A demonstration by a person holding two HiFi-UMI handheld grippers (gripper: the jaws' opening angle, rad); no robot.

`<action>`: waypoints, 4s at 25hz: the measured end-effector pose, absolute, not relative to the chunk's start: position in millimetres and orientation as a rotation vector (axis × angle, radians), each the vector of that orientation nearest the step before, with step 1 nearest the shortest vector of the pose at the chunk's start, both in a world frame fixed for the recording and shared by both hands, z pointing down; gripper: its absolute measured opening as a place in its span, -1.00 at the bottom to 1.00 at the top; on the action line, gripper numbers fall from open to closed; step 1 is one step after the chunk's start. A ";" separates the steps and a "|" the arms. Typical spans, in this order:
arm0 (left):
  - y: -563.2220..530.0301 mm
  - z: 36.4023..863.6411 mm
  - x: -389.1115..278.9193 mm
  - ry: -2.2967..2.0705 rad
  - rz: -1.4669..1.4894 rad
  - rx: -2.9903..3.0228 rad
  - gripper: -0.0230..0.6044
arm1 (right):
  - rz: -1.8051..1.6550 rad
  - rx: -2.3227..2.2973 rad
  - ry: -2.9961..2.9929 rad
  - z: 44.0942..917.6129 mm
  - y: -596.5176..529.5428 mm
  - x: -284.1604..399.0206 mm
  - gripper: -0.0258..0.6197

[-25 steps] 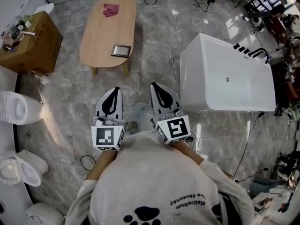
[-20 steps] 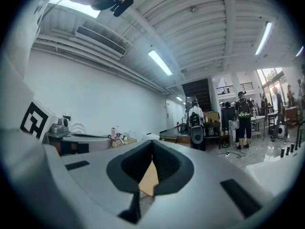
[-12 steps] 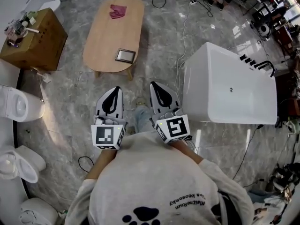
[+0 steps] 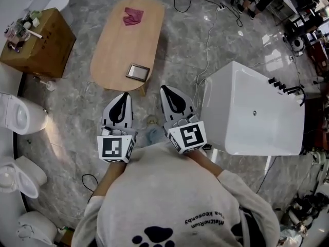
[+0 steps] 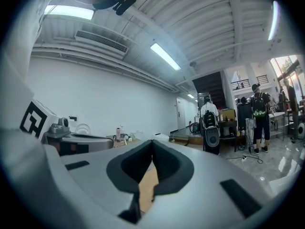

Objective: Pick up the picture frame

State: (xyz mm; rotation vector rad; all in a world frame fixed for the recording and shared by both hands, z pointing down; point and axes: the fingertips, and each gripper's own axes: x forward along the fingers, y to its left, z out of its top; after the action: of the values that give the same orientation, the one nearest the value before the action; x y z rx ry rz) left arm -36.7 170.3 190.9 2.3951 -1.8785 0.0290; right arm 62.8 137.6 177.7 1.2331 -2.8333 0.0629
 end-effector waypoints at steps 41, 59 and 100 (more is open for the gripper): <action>3.0 225.5 -89.8 -1.756 0.151 2.372 -0.90 | 0.193 1.168 -2.788 212.4 -32.0 -4.6 -0.90; -81.5 266.8 -119.6 -1.422 0.240 2.471 -0.90 | 0.279 1.436 -2.578 236.5 -103.2 -26.0 -0.89; -128.9 406.2 -112.9 -1.410 0.450 2.430 -0.90 | 0.457 1.206 -2.522 390.5 -162.1 -18.3 -0.90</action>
State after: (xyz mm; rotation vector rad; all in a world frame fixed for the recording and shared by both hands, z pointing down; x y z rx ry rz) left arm -112.9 -128.9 406.2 2.4303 -1.4101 0.4501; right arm -18.3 -162.1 390.5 1.2061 -2.5222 0.4574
